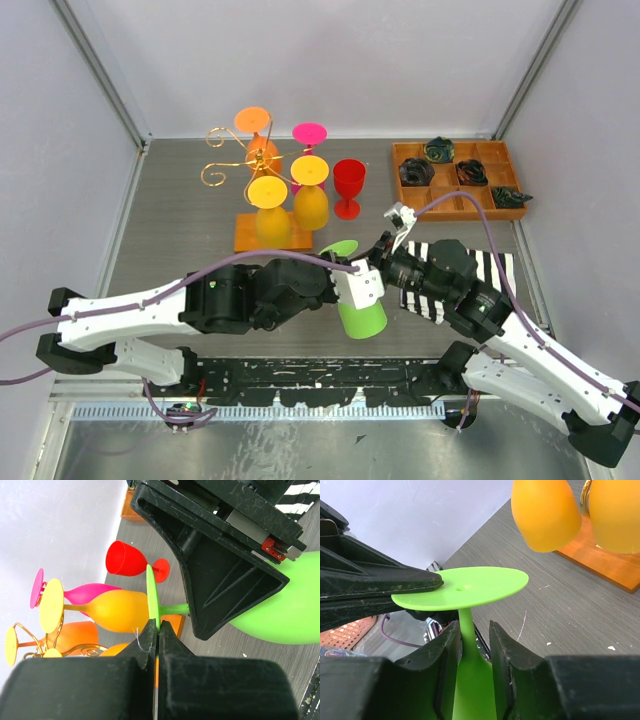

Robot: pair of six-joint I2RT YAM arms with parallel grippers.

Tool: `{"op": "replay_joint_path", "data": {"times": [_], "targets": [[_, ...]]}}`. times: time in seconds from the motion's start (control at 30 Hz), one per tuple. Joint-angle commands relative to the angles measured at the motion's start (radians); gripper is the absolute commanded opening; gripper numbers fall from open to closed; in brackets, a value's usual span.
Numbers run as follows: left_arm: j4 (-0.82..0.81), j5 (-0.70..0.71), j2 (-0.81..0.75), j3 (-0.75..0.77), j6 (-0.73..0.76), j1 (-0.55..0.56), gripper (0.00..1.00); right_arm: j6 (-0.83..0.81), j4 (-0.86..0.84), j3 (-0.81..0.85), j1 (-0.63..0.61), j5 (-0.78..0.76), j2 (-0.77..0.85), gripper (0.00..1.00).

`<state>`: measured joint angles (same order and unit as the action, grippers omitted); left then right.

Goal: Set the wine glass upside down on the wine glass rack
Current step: Pick up the wine glass at the center of the board.

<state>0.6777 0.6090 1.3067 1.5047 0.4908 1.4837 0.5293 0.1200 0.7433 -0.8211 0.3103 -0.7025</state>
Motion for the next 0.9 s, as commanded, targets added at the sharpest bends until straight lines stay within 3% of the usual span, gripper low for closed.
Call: {"op": "replay_joint_path", "data": {"times": [0.0,0.53,0.57,0.67,0.87], "targets": [[-0.065,0.088,-0.025,0.01,0.022,0.003,0.0,-0.022,0.015,0.012,-0.01,-0.02,0.015,0.34],[-0.088,0.164,-0.029,-0.019,0.022,0.015,0.0,-0.026,0.005,0.005,-0.01,-0.014,0.003,0.02],[-0.088,0.169,-0.029,-0.02,0.024,0.015,0.0,-0.028,0.006,0.005,-0.009,-0.016,0.003,0.03],[-0.086,0.175,-0.03,-0.021,0.027,0.015,0.0,-0.029,0.007,0.009,-0.009,-0.016,0.001,0.24],[-0.087,0.175,-0.029,-0.028,0.028,0.016,0.0,-0.037,0.008,0.009,-0.009,-0.016,0.003,0.33]]}}
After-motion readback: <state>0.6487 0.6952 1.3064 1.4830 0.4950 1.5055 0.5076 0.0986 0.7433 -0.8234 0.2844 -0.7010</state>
